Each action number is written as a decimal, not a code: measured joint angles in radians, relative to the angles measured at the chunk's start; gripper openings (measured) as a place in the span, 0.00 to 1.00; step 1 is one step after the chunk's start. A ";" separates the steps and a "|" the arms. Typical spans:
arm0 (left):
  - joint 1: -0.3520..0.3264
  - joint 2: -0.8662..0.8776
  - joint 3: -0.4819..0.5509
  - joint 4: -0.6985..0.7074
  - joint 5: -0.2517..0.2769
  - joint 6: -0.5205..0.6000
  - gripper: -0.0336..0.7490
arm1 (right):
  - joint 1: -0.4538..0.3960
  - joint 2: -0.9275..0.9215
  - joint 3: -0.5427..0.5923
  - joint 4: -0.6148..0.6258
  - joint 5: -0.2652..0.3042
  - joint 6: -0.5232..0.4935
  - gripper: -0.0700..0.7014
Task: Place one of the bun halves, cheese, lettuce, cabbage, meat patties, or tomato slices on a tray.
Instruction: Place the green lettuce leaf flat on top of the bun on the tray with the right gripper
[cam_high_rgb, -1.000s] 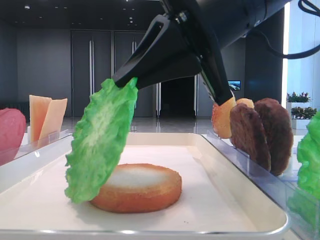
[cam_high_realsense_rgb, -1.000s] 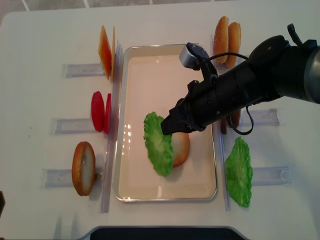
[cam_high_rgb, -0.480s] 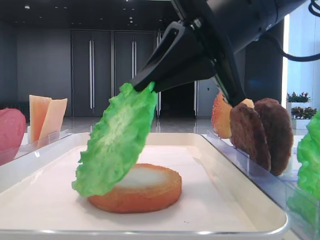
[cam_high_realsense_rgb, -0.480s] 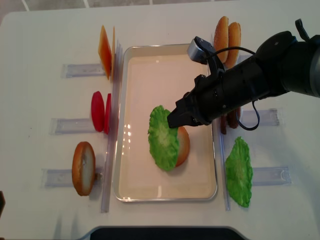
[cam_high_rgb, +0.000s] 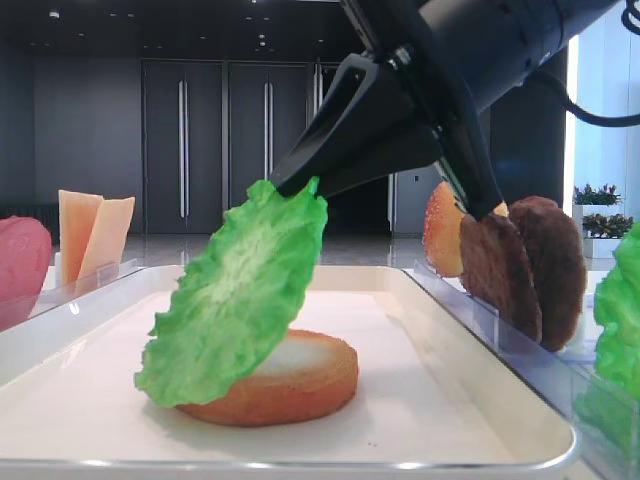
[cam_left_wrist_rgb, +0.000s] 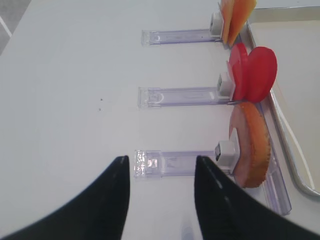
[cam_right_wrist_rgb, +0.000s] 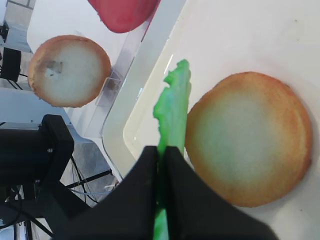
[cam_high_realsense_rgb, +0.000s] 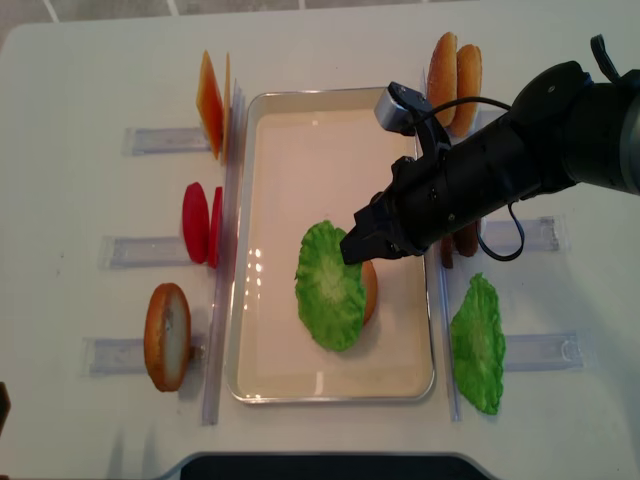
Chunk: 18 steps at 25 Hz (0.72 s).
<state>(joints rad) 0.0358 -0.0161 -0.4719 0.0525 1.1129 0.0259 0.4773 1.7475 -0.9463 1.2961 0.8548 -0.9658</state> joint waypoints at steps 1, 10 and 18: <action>0.000 0.000 0.000 0.000 0.000 0.000 0.46 | 0.000 0.000 0.000 0.000 -0.001 0.005 0.14; 0.000 0.000 0.000 0.000 0.000 0.000 0.46 | 0.000 0.000 0.000 -0.004 -0.023 0.020 0.16; 0.000 0.000 0.000 0.000 0.000 0.000 0.46 | 0.000 0.000 0.000 -0.041 -0.045 0.024 0.55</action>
<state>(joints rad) 0.0358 -0.0161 -0.4719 0.0525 1.1129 0.0259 0.4773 1.7475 -0.9463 1.2551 0.8103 -0.9421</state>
